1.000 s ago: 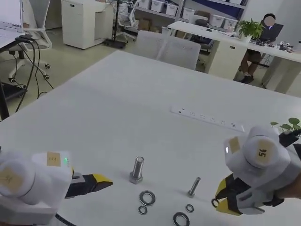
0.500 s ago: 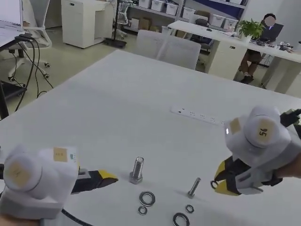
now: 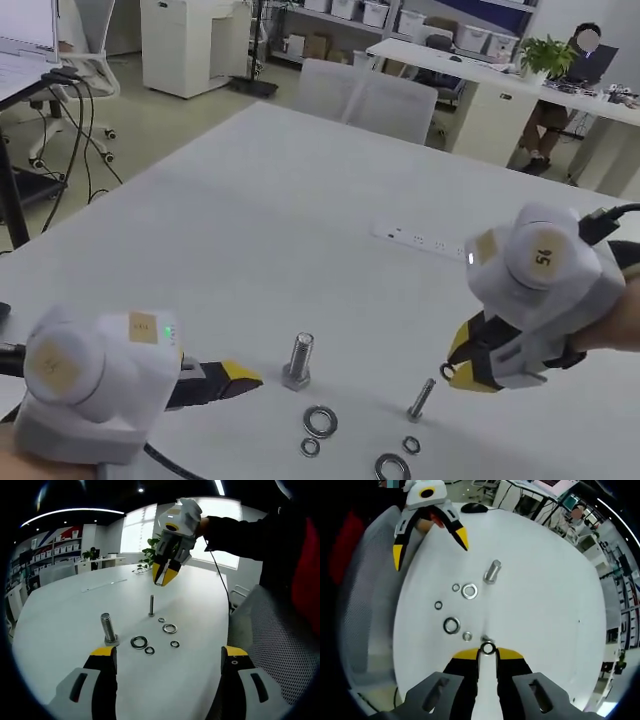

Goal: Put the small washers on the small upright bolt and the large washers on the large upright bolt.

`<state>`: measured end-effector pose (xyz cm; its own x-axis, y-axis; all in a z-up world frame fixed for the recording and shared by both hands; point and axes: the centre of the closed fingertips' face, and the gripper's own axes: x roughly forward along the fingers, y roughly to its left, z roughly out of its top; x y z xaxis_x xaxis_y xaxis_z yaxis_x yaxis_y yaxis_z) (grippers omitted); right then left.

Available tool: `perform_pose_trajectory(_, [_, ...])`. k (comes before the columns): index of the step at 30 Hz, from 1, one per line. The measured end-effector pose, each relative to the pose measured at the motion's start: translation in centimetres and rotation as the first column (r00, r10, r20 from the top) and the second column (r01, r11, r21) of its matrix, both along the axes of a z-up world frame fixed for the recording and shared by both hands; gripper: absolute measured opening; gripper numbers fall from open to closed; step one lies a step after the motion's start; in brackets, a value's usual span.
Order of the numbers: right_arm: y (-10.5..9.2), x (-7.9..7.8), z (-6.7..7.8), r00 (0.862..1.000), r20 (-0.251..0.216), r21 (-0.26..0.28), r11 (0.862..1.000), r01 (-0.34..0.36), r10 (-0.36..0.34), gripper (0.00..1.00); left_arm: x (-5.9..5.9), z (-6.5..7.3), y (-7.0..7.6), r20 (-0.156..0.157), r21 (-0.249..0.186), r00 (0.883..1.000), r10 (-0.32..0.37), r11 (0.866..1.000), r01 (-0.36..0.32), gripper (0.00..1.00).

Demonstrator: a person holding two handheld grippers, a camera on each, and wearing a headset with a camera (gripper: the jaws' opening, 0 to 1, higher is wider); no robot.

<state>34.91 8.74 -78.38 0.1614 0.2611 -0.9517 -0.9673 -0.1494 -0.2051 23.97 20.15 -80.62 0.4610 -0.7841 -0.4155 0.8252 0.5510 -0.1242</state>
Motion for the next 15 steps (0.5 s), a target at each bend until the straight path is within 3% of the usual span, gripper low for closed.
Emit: perform_pose_trajectory(15, [0.3,0.7,-1.6,0.999,-0.034,-0.019,1.0,-0.008,0.007,0.14,-0.1,0.1,-0.3,0.001,-0.008,1.0,-0.006,1.0,0.006,0.86])
